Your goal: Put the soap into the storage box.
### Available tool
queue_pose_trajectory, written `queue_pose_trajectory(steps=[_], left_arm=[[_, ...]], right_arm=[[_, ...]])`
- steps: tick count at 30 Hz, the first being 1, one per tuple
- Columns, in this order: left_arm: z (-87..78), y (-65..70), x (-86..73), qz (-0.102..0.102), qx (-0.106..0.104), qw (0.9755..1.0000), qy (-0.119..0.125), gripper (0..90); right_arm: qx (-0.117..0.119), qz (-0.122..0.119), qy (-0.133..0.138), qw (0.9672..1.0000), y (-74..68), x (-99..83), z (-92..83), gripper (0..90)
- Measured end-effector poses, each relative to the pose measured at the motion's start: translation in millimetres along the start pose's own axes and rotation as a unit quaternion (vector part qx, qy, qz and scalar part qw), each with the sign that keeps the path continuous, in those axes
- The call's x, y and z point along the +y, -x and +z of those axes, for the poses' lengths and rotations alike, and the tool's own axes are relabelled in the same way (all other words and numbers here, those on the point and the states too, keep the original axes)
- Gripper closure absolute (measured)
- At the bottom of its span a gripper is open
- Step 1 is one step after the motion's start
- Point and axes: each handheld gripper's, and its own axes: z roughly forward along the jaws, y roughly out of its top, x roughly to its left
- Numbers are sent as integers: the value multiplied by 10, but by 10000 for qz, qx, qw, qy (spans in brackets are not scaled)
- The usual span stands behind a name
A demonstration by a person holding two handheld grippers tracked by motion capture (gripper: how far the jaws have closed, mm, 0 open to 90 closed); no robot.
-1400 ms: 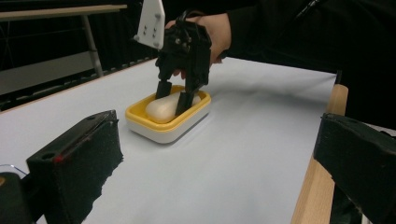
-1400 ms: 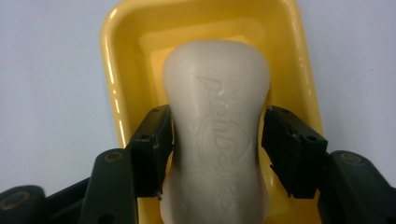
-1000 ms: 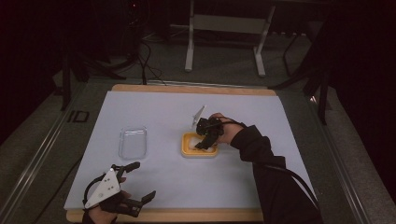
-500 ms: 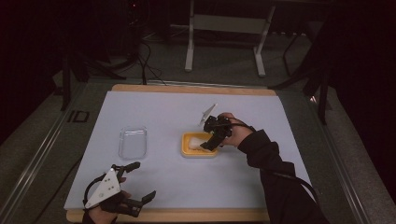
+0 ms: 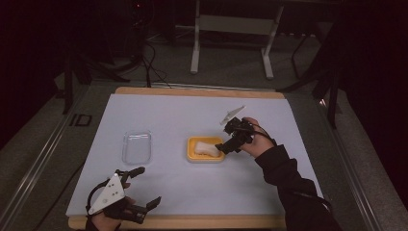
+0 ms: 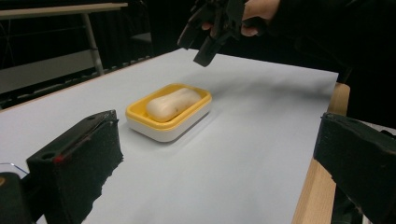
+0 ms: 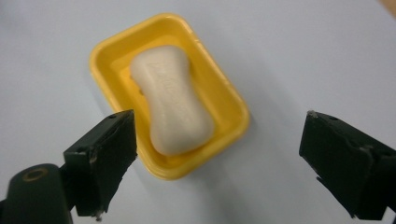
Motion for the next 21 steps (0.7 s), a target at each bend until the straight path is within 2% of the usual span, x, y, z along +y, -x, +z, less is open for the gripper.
queue_pose_trajectory(steps=[2, 4, 5, 11, 13, 17, 20, 21], left_arm=[[0, 1, 0, -2, 0, 10000, 12, 11], [0, 2, 0, -3, 8, 10000, 13, 11], [-1, 1, 0, -3, 13, 10000, 15, 11], [-4, -1, -1, -5, 14, 10000, 13, 11], [-4, -1, -1, -7, 12, 10000, 15, 11], [-4, -1, -1, -10, 20, 10000, 7, 12], [-4, -4, -2, -26, 18, 10000, 1, 11], [-4, -3, -2, -28, 19, 10000, -2, 11]], right_arm=[[-157, 257, 84, 9995, 3, -37, -45, 129], [-202, 338, 112, 9992, 2, -50, -57, 129], [-321, 441, 156, 9984, 0, -68, -69, 131], [-635, 868, 375, 9935, -17, -243, -123, 125], [-719, 1052, 472, 9907, -22, -304, -139, 125], [-823, 1258, 624, 9867, -35, -422, -172, 126], [-956, 1423, 741, 9824, -54, -505, -196, 126], [-1012, 1502, 825, 9800, -64, -541, -210, 126]])
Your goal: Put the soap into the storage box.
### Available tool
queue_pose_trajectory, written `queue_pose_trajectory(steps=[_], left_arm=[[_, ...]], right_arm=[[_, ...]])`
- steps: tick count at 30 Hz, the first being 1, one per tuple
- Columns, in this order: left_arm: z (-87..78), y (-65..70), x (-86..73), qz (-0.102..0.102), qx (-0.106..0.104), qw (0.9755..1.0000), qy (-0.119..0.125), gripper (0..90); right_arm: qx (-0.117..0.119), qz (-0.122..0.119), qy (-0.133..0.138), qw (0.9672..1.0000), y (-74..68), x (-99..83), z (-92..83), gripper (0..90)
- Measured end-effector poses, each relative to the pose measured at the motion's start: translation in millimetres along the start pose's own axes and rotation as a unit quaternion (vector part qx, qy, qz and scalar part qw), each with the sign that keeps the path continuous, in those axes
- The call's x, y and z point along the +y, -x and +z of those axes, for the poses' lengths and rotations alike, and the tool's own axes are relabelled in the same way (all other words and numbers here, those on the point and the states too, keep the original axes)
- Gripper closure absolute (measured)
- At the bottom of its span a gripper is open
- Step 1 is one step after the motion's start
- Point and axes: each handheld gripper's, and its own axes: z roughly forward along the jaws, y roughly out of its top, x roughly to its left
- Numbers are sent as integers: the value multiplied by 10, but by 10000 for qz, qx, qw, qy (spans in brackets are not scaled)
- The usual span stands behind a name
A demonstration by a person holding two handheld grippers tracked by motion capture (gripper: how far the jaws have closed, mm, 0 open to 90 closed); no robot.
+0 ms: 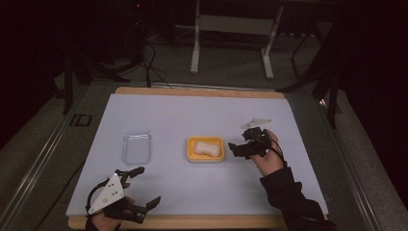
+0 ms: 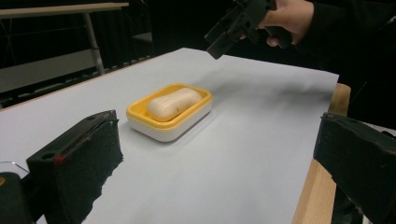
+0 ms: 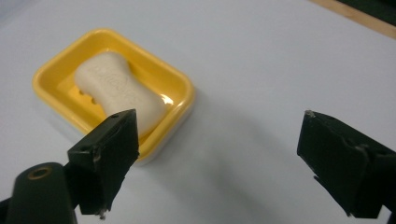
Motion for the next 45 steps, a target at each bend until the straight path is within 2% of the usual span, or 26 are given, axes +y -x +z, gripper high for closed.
queue_pose_trajectory(steps=[6, 12, 17, 24, 30, 37, 40, 45], left_arm=[[-2, 4, -1, 0, -1, 10000, -14, 11], [2, 4, -1, -10, -5, 10000, -30, 11], [2, 6, -1, -12, 1, 10000, -32, 11], [7, 6, -3, -15, 5, 10000, -64, 11], [5, 7, -3, -20, -4, 10000, -66, 11], [8, 2, -2, -30, 5, 10000, -86, 11], [11, 0, -3, -28, 15, 9999, -101, 11], [11, -1, -6, -39, 39, 9999, -130, 11]], right_arm=[[-225, 111, 119, 9996, -16, -167, -77, 126], [-324, 328, 378, 9982, -44, -345, -234, 125], [-383, 280, 363, 9982, -73, -481, -324, 125], [-529, 409, 660, 9956, -66, -657, -499, 121], [-595, 432, 629, 9953, -86, -794, -566, 121], [-626, 490, 730, 9942, -105, -894, -660, 121], [-710, 444, 735, 9938, -101, -899, -656, 122], [-787, 582, 765, 9923, -69, -923, -681, 122]])
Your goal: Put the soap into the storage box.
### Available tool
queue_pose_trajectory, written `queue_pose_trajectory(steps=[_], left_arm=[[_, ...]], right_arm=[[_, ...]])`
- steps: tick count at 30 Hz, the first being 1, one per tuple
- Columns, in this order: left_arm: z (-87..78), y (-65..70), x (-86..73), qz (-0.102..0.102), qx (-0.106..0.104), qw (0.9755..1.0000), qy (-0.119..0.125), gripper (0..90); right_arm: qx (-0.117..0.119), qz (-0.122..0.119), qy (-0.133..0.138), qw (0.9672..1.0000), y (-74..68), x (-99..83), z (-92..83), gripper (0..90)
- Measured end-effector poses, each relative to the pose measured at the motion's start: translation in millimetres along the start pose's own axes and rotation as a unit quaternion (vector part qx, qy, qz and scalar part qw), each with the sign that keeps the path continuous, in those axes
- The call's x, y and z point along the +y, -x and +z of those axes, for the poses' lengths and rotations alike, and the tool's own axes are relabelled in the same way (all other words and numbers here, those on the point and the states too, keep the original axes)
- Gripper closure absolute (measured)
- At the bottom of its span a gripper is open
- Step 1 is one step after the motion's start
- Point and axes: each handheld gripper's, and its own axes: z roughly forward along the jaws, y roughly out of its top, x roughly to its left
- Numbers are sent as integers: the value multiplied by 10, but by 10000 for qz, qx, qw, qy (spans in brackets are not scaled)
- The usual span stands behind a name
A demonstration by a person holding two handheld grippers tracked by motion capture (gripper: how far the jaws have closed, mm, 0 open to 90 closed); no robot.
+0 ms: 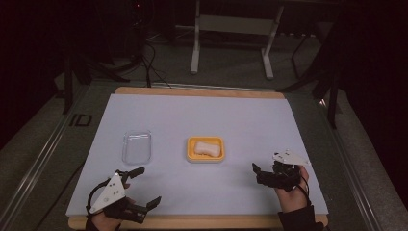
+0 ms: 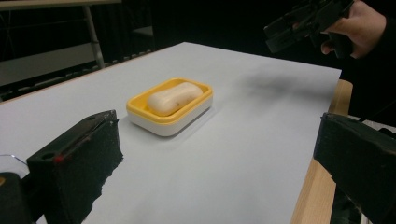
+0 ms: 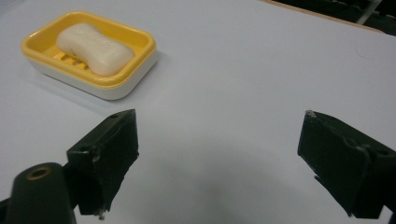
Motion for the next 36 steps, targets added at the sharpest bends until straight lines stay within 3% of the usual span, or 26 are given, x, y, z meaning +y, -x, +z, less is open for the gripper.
queue_pose_trajectory(steps=[36], left_arm=[[33, -5, 4, -49, -17, 10000, -15, 11]], right_arm=[[-90, 59, 43, 9999, 67, -33, 17, 125]])
